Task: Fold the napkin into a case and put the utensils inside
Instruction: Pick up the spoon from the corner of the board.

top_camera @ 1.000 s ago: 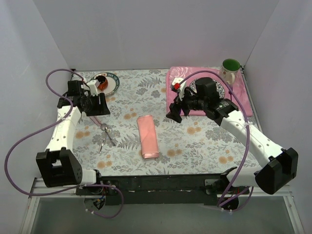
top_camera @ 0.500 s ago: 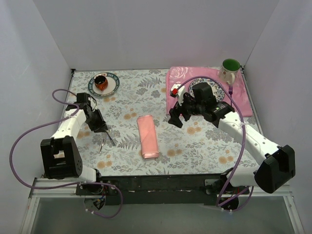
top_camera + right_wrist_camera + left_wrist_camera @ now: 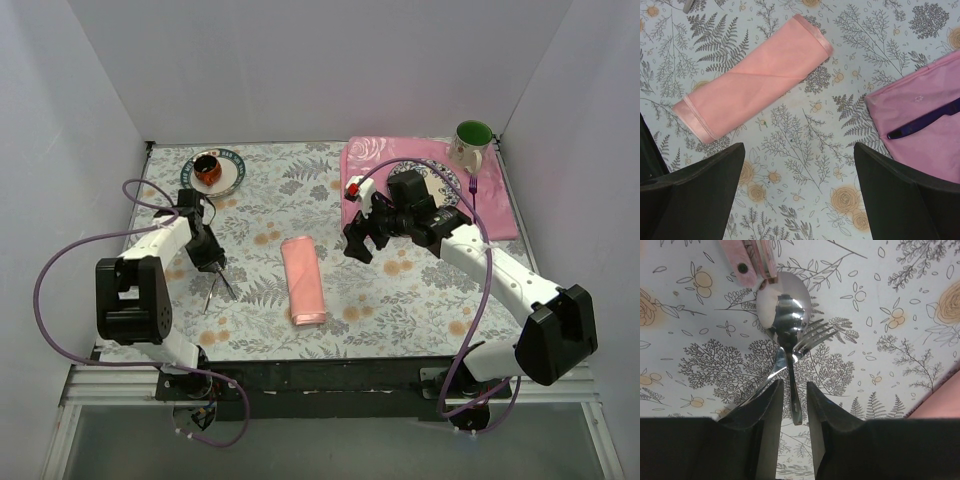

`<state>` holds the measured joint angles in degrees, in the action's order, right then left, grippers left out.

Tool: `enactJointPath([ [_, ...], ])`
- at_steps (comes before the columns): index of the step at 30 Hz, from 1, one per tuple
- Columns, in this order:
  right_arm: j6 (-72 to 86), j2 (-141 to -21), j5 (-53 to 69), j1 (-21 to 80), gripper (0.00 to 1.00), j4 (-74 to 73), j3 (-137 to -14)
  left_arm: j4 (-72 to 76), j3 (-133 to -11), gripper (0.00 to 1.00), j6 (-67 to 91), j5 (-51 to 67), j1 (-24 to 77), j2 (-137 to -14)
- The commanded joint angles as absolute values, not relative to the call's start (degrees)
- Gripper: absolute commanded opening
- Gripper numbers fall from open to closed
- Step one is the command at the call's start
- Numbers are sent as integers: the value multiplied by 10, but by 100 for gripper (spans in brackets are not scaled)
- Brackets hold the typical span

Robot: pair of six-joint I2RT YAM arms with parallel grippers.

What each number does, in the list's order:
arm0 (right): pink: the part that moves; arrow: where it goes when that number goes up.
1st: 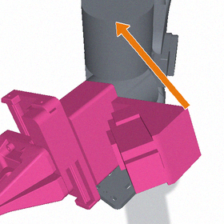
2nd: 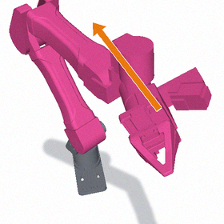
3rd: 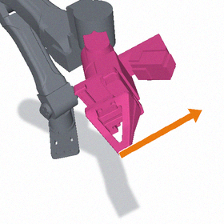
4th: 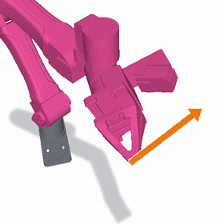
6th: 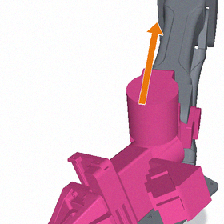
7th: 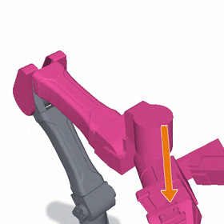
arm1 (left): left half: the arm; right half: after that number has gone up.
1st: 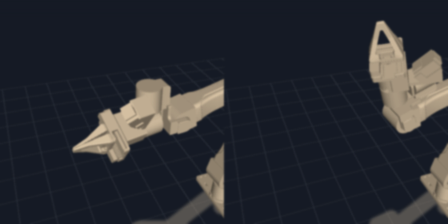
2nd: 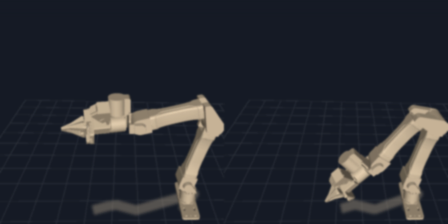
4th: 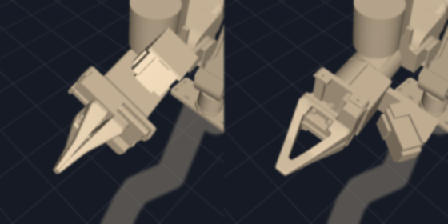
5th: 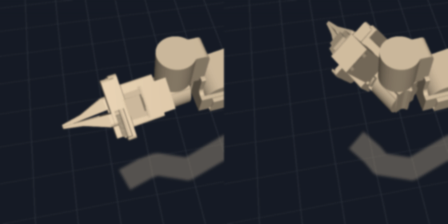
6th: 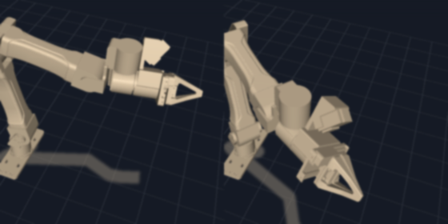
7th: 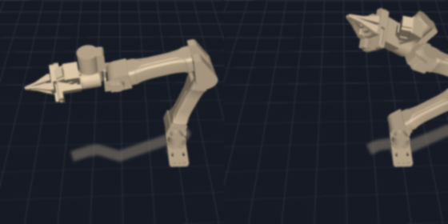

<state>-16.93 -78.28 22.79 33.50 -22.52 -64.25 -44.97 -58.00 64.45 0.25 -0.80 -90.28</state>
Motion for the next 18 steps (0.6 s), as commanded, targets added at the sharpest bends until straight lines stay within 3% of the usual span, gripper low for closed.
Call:
enactJointPath([
  [1, -176, -782, 228, 335, 98, -217, -653, -433, -600, 24, 657, -24, -8, -914],
  [18, -179, -782, 226, 335, 99, -219, -653, -427, -617, 16, 657, -40, 17, -966],
])
